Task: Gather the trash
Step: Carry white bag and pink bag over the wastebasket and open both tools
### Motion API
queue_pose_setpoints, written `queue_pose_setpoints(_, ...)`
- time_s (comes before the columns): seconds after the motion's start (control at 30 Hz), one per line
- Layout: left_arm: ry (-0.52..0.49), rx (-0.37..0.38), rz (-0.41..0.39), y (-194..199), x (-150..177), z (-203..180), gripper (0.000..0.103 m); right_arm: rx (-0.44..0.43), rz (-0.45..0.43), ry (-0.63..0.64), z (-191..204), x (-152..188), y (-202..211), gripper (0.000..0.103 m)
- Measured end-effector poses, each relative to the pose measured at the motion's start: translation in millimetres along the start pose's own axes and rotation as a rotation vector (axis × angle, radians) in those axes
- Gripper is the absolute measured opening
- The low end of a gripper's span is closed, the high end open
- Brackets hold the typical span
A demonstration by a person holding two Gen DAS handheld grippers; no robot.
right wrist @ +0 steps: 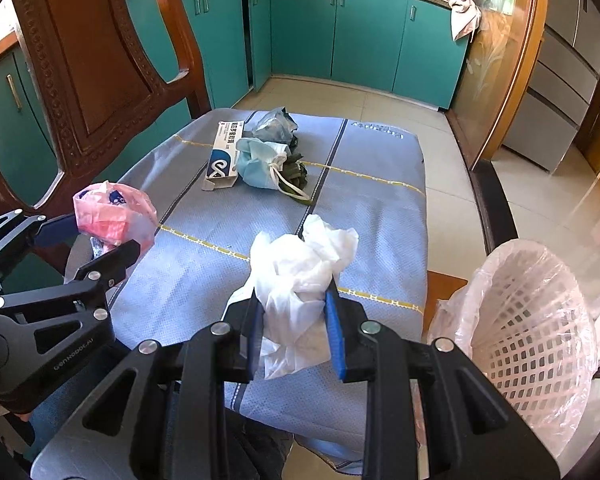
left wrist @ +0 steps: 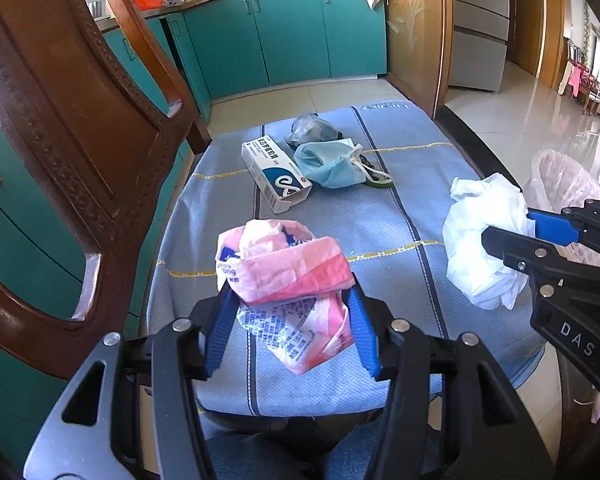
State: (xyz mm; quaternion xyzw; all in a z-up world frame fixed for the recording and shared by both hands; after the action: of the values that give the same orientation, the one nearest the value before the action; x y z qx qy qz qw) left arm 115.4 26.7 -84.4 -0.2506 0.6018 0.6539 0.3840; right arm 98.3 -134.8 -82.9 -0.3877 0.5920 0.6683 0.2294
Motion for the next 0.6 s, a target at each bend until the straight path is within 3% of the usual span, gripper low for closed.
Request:
queue_pose_setpoints(0.33, -0.005, 0.002, -0.001, 1, -2, -6, 0.053, 0.021, -0.012, -0.001, -4, -1, 2, 0.028)
queue_pose_setpoints(0.6, -0.033, 0.069, -0.058, 14, -25, -39, 0.053, 0.137, -0.116, -0.060, -59, -18, 47, 0.028)
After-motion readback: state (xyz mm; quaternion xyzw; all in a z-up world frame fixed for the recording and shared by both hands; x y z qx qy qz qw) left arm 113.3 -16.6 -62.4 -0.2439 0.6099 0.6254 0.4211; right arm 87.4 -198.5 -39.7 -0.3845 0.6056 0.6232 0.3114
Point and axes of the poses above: each gripper's, at about its wrist camera, not at the fingertips, and y roughly against the way its jaws point, z to its left, x to its underside, the point moved 1 cm from there along -y, roughly the way its jaws point, and after that the axes turned 14 degrees about -z, right-handed, at the moved point
